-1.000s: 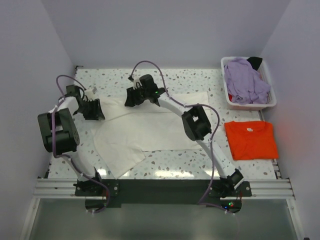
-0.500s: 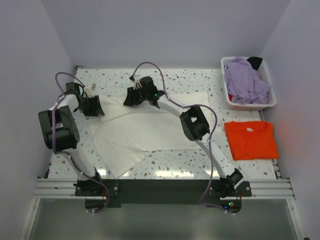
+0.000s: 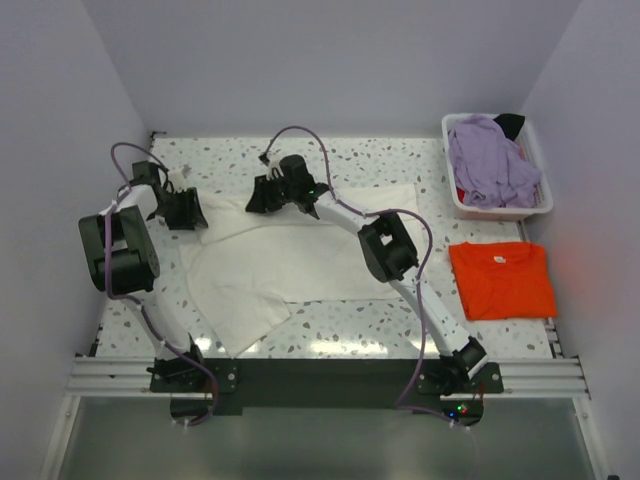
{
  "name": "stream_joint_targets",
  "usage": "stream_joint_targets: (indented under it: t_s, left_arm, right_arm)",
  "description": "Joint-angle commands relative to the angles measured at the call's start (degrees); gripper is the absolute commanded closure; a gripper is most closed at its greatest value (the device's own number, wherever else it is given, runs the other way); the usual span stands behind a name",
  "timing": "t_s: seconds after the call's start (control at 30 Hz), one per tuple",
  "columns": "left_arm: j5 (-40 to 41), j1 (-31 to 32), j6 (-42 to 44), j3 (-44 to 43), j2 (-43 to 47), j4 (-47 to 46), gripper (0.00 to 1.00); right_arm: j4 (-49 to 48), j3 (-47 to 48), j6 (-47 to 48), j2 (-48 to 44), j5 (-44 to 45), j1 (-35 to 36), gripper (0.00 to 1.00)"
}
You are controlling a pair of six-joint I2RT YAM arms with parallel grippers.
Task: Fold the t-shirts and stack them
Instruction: Fold the tshirt
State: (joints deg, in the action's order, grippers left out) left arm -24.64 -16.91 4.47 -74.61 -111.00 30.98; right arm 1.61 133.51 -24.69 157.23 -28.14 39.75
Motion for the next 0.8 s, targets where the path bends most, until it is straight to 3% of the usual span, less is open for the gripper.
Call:
stream_joint_targets:
  t_s: [0.0,0.1,0.37,0.53,0.77]
  left_arm:
    - [1.18,-0.41,-0.87,-1.51,0.70,-0.31,0.47]
    - [1.35,-0.41,-0.95,-1.15,0.43,-0.22,0.47]
    - [-2.07,-0.32,-2.01,-2.29,-1.32,-0.57,0.55]
    - [-3.21,-0.41,-2.45,-3.09,-0.54,-0.40,0.71]
    - [-3.75,-0.50,-1.57,-1.51,3.24,-1.27,0.99]
  right_arm:
    - [-3.80,2.10,-0.71,0.80,-1.83,0.42,0.60]
    - [-3.98,2.10,-0.89,0.80,-2.27,0.42,0.64]
    - [-4.07,1.31,-0.45,0.10,-3.59,0.42,0.86]
    - [-4.51,0.26,-0.36,-1.13,-4.64,0.42,0.99]
    - [-5.65,-1.85,-0.80,-2.89,-5.70,0.42,1.00]
